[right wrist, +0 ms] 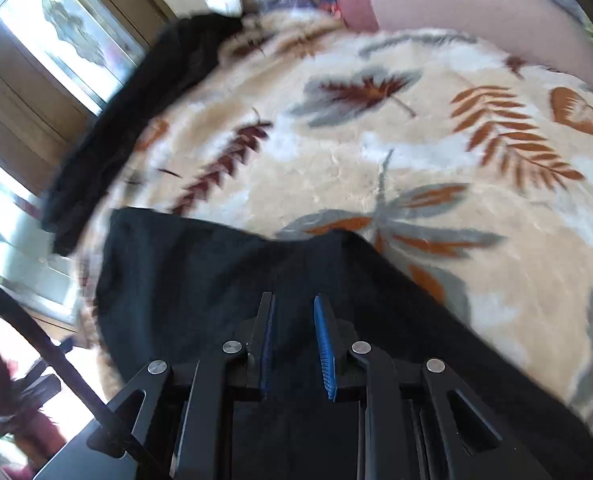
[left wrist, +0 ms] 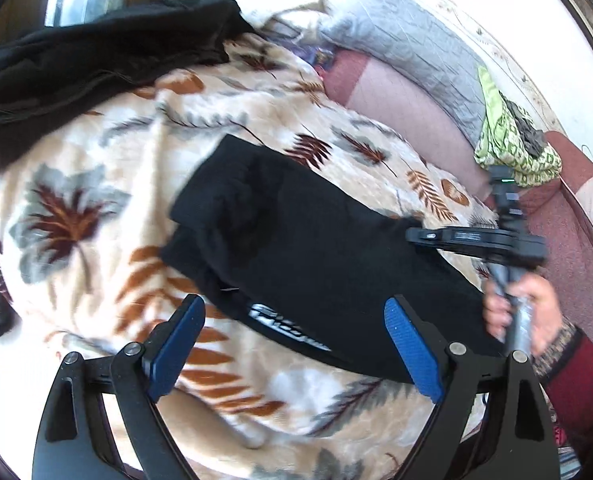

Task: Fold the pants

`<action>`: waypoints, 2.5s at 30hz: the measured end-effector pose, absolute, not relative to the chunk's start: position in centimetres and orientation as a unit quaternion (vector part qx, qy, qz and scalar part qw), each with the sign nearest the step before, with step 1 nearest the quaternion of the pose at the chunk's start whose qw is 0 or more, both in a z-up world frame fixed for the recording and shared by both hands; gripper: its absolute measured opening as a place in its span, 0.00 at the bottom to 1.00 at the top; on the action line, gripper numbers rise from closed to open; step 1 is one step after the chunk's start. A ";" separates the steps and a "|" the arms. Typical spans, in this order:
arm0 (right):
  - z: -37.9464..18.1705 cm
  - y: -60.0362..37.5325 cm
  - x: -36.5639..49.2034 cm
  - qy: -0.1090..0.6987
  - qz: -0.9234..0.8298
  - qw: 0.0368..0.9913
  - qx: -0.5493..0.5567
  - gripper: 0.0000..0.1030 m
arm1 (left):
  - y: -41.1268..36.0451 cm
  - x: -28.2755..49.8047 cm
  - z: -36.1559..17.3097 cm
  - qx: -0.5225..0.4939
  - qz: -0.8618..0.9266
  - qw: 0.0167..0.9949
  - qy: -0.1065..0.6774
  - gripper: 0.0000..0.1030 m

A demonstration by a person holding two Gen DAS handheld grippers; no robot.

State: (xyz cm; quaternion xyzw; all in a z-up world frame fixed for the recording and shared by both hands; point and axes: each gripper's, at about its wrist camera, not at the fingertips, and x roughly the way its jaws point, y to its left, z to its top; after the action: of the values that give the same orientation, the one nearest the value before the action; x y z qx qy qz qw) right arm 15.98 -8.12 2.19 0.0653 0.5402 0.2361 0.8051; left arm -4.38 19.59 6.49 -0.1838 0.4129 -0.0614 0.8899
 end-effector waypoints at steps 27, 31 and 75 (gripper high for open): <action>8.7 -31.7 -4.3 0.413 -0.077 0.870 0.259 0.60 | 22.3 10.3 3.0 -0.199 -0.040 0.848 0.489 0.89; 8.5 -34.9 -6.7 0.411 -0.113 0.857 0.288 0.60 | 22.4 7.7 6.5 -0.207 -0.045 0.870 0.445 0.89; 0.7 -31.3 -5.4 0.417 0.025 0.870 0.262 0.31 | -29.5 8.2 1.0 0.222 -0.458 0.671 0.539 0.22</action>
State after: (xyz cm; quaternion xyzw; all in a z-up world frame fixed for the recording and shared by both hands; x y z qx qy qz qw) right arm -5.36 -31.27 0.74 0.2619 0.4166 0.0255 0.8702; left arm 8.16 -29.47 0.98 0.2217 0.5389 -0.4579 0.6714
